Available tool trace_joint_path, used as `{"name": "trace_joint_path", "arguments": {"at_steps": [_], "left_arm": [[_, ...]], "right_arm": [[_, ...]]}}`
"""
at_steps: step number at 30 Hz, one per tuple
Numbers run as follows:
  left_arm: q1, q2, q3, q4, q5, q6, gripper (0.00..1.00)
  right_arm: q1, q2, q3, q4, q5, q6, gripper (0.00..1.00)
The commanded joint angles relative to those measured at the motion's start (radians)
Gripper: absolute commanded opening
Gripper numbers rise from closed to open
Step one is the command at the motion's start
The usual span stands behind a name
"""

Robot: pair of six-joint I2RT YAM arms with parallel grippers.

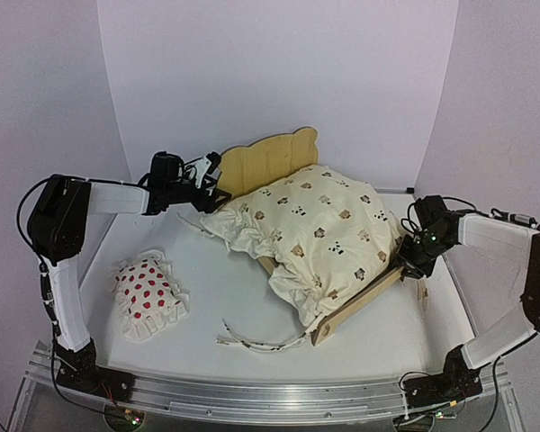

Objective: Set up the pet bed

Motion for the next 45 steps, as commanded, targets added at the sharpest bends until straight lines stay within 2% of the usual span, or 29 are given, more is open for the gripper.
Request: {"name": "trace_joint_path", "arguments": {"at_steps": [1, 5, 10, 15, 16, 20, 21, 27, 36, 41, 45], "left_arm": [[0.001, 0.088, 0.130, 0.090, 0.055, 0.022, 0.74], [0.001, 0.160, 0.207, 0.121, 0.050, 0.001, 0.69], [0.002, 0.214, 0.230, 0.169, -0.042, 0.028, 0.67], [0.003, 0.274, 0.273, 0.159, -0.017, 0.072, 0.51], [0.003, 0.288, 0.298, 0.148, -0.010, 0.073, 0.47], [0.003, 0.323, 0.335, 0.124, 0.004, 0.070, 0.07], [0.003, 0.320, 0.328, 0.127, 0.002, 0.064, 0.01], [0.003, 0.188, 0.167, 0.169, -0.014, 0.008, 0.00], [0.001, -0.133, -0.230, 0.203, -0.067, -0.061, 0.00], [-0.026, -0.305, -0.398, 0.153, -0.209, -0.181, 0.00], [-0.125, -0.450, -0.542, 0.132, -0.331, -0.232, 0.00]], "right_arm": [[0.001, 0.053, 0.010, 0.042, -0.006, -0.140, 0.22], [-0.002, 0.064, 0.025, 0.036, -0.018, -0.147, 0.23], [-0.003, 0.082, 0.048, 0.030, -0.030, -0.159, 0.23], [-0.002, 0.133, 0.081, 0.028, -0.048, -0.171, 0.23], [-0.002, 0.144, 0.092, 0.028, -0.052, -0.174, 0.23], [-0.004, 0.195, 0.134, 0.028, -0.064, -0.188, 0.20], [-0.005, 0.208, 0.145, 0.027, -0.066, -0.191, 0.20], [-0.009, 0.272, 0.227, 0.027, -0.073, -0.205, 0.20], [-0.013, 0.383, 0.341, 0.020, -0.113, -0.244, 0.20], [-0.014, 0.437, 0.423, 0.018, -0.179, -0.280, 0.20], [-0.013, 0.485, 0.488, 0.013, -0.188, -0.291, 0.21]]}}
